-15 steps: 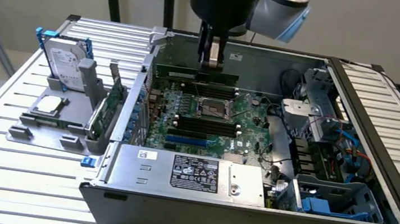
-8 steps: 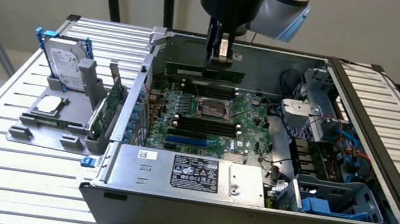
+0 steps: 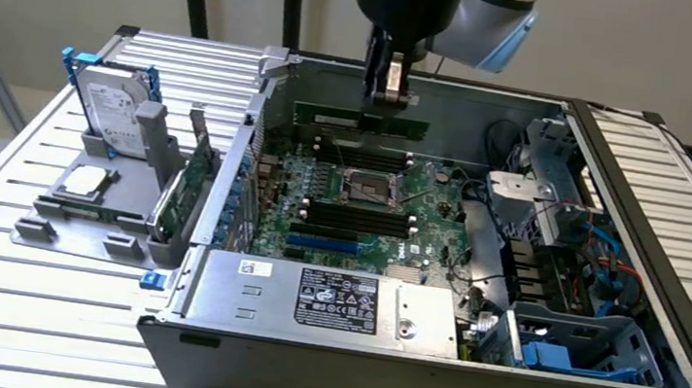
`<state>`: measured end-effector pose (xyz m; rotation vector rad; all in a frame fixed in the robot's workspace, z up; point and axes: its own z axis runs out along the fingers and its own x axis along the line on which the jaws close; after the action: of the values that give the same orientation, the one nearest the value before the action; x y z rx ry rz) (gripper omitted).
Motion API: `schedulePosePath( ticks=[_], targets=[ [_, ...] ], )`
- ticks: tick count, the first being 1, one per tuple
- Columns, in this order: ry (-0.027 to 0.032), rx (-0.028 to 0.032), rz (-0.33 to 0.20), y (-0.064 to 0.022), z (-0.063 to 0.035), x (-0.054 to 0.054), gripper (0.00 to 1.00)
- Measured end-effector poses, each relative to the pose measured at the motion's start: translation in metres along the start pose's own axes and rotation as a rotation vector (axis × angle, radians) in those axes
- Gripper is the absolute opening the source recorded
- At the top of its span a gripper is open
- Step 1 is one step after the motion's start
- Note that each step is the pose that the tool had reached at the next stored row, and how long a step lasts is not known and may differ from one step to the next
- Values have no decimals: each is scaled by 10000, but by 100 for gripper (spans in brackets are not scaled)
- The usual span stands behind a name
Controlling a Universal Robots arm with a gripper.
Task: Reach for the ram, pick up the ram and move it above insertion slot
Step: 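Pick up the ram and move it above insertion slot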
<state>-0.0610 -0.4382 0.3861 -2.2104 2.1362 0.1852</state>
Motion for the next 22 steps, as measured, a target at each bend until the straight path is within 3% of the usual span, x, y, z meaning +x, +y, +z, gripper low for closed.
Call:
schedulePosePath(
  ticks=[4,17,22],
  targets=[
    [3,21,150,-26,11,-34,14],
    [90,82,424,-92,52,-204,14],
    [96,92,436,-101,57,-219,14]
  ],
)
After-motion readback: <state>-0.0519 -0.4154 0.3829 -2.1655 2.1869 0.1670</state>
